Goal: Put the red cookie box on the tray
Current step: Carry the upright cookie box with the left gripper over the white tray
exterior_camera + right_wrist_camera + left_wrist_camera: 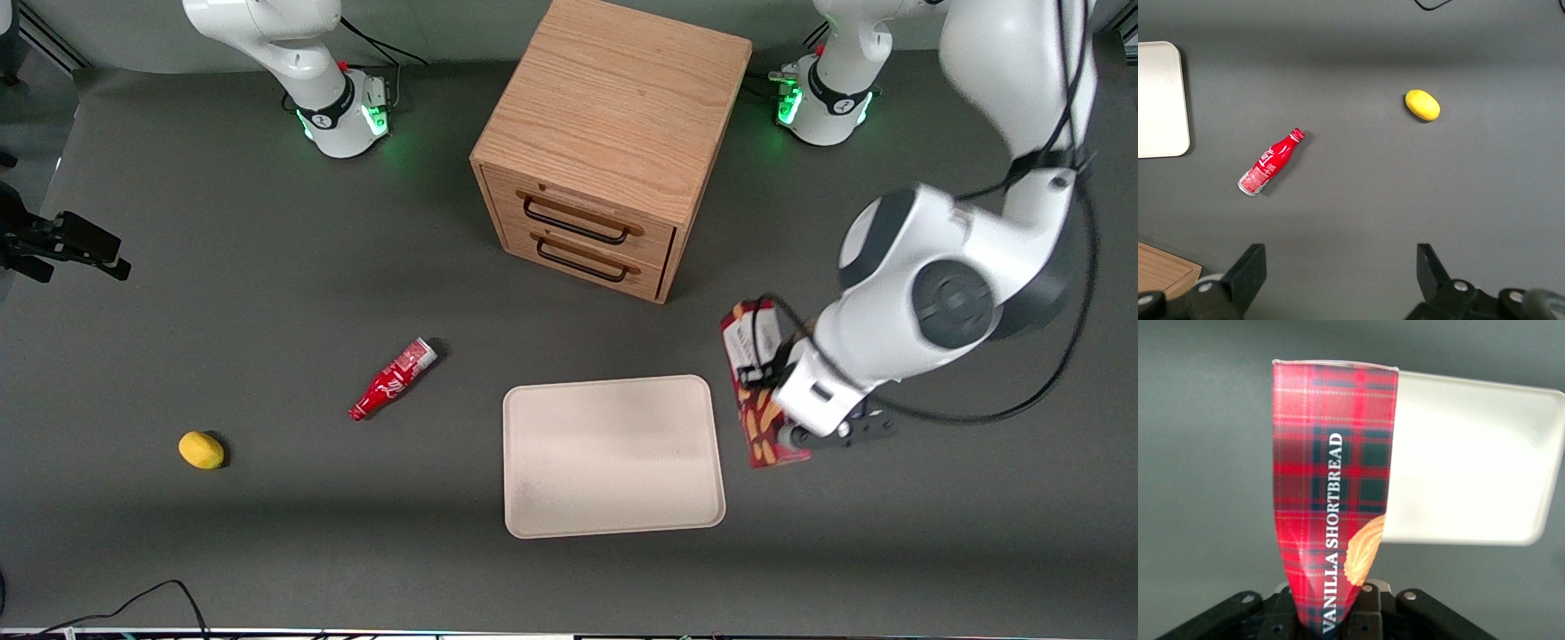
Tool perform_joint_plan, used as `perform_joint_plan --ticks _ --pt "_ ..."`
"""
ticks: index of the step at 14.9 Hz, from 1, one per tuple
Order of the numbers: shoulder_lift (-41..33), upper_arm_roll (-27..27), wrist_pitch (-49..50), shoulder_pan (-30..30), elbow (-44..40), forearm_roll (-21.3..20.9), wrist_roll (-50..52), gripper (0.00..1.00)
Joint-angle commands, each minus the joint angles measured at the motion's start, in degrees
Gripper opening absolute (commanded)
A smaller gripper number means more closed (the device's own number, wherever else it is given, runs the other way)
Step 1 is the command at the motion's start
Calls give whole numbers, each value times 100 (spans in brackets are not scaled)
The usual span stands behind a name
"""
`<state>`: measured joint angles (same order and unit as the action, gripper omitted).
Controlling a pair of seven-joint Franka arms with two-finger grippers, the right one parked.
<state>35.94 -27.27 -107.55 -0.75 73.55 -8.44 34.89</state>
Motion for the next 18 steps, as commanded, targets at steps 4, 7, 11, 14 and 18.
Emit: perform_joint_plan --ticks 4,7,11,14,18 --pt "790 -32 -1555 -206 335 -876 491 0" --pt "1283 -23 -2129 -356 344 -1808 1107 0" --pt "1407 -6 -2313 -382 388 -1907 1187 0" --pt "1416 12 -2340 -382 450 -1933 1187 45" --pt "1372 12 -2262 -373 450 -1995 1318 100"
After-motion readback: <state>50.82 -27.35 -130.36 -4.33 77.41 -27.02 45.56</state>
